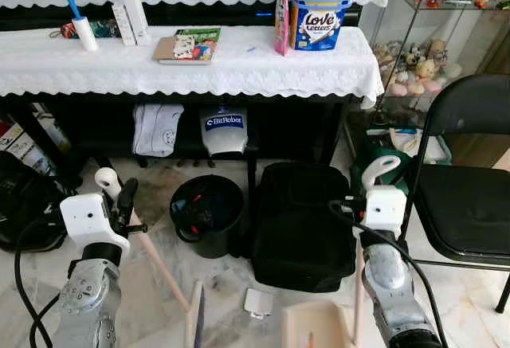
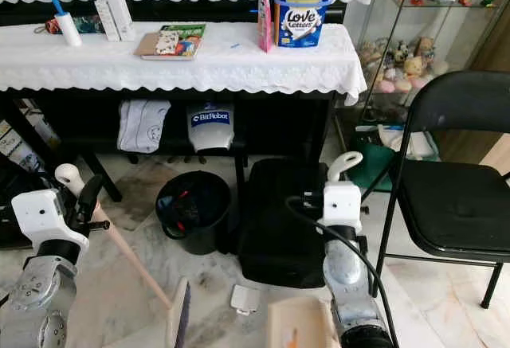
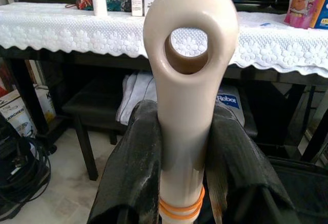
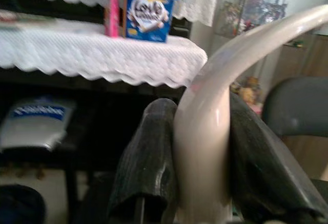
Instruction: Sweep floor
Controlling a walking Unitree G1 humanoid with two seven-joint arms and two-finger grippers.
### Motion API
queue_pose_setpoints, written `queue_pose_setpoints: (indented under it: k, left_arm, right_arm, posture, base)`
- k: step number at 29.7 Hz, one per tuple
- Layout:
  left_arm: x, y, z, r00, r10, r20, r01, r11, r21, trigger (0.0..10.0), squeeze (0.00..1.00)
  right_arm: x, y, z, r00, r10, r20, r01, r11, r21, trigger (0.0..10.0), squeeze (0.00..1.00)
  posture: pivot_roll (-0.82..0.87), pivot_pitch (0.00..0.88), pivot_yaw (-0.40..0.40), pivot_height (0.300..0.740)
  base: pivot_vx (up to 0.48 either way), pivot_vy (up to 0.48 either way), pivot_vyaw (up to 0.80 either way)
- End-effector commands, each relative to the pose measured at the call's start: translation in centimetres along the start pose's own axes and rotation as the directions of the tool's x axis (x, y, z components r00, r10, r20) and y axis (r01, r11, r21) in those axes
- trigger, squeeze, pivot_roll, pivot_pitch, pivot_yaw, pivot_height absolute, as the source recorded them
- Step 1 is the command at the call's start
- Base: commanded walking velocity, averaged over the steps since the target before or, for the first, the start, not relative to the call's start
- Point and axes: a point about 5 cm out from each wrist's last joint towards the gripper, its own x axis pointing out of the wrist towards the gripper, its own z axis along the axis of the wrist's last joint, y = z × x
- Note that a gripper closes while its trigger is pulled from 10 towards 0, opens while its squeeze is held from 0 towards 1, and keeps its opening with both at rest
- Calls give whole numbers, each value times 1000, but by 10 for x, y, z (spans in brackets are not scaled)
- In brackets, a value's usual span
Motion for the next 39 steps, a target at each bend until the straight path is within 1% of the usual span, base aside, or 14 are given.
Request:
queue_pose_setpoints:
  k: [1, 3, 8, 9, 10, 11, 13, 16, 24, 31, 33, 34, 36, 39]
  left_arm:
    - [2, 4, 4, 1000, 8, 19, -8, 1000, -4, 10000, 0]
    - [2, 4, 4, 1000, 2, 18, -2, 1000, -6, 10000, 0]
    - [2, 3, 4, 1000, -18, 12, 18, 1000, -11, 10000, 0]
    - [2, 3, 5, 1000, -30, 9, 30, 999, -12, 10000, 0]
    - [2, 3, 5, 999, -34, 8, 34, 999, -12, 10000, 0]
    - [2, 3, 5, 999, -34, 8, 34, 999, -12, 10000, 0]
    - [3, 2, 5, 999, -51, 6, 51, 999, -19, 10000, 0]
    - [3, 1, 6, 998, -63, 6, 64, 998, -21, 10000, 0]
    - [4, 1, 8, 997, -82, 5, 83, 996, -25, 10000, 0]
    - [5, 1, 9, 996, -90, 2, 90, 995, -29, 10000, 0]
    - [5, 1, 8, 996, -91, 1, 91, 995, -31, 10000, 0]
    - [5, 1, 8, 996, -91, 1, 91, 995, -31, 10000, 0]
    - [5, 0, 8, 996, -92, 1, 92, 995, -32, 10000, 0]
    - [6, 0, 8, 996, -93, 0, 93, 995, -34, 10000, 0]
  right_arm:
    - [1, -1, -4, 999, -33, -9, 33, 999, -32, 10000, 0]
    - [-3, 2, -14, 997, -36, -62, 34, 999, -30, 10000, 0]
    - [-7, 9, -22, 992, -24, -122, 32, 997, 66, 10000, 0]
    - [-8, 14, -23, 991, 1, -137, 13, 995, 98, 10000, 0]
    - [-8, 15, -24, 990, 8, -138, 6, 994, 105, 10000, 0]
    - [-8, 15, -24, 990, 8, -138, 6, 994, 105, 10000, 0]
    - [-10, 20, -23, 990, 28, -138, -9, 990, 138, 10000, 0]
    - [-10, 21, -23, 990, 23, -138, 0, 987, 162, 10000, 0]
    - [-8, 19, -23, 990, 44, -135, -13, 975, 222, 10000, 0]
    - [-6, 19, -15, 990, 98, -97, -71, 965, 251, 10000, 0]
    - [-4, 20, -10, 987, 145, -71, -121, 955, 271, 10000, 0]
    - [-4, 20, -10, 987, 145, -71, -121, 955, 271, 10000, 0]
    - [-4, 20, -6, 983, 178, -43, -161, 951, 264, 10000, 0]
    - [-3, 16, -4, 981, 190, -34, -174, 948, 267, 10000, 0]
  posture:
    - [9, 71, 60, 740]
    - [11, 74, 62, 740]
    - [21, 77, 68, 740]
    - [21, 80, 68, 740]
    - [21, 80, 68, 740]
    - [21, 80, 68, 740]
    - [22, 83, 69, 740]
    - [22, 83, 69, 740]
    - [22, 87, 66, 740]
    - [18, 91, 64, 740]
    - [14, 92, 62, 740]
    - [14, 92, 62, 740]
    - [14, 92, 62, 740]
    - [10, 86, 57, 740]
  base:
    - [0, 0, 0]
    - [0, 0, 0]
    - [0, 0, 0]
    - [0, 0, 0]
    - [0, 0, 0]
    - [0, 0, 0]
    - [0, 0, 0]
    - [0, 0, 0]
    - [0, 0, 0]
    - [0, 0, 0]
    - [0, 0, 0]
    - [0, 0, 0]
    - [0, 0, 0]
    - [0, 0, 0]
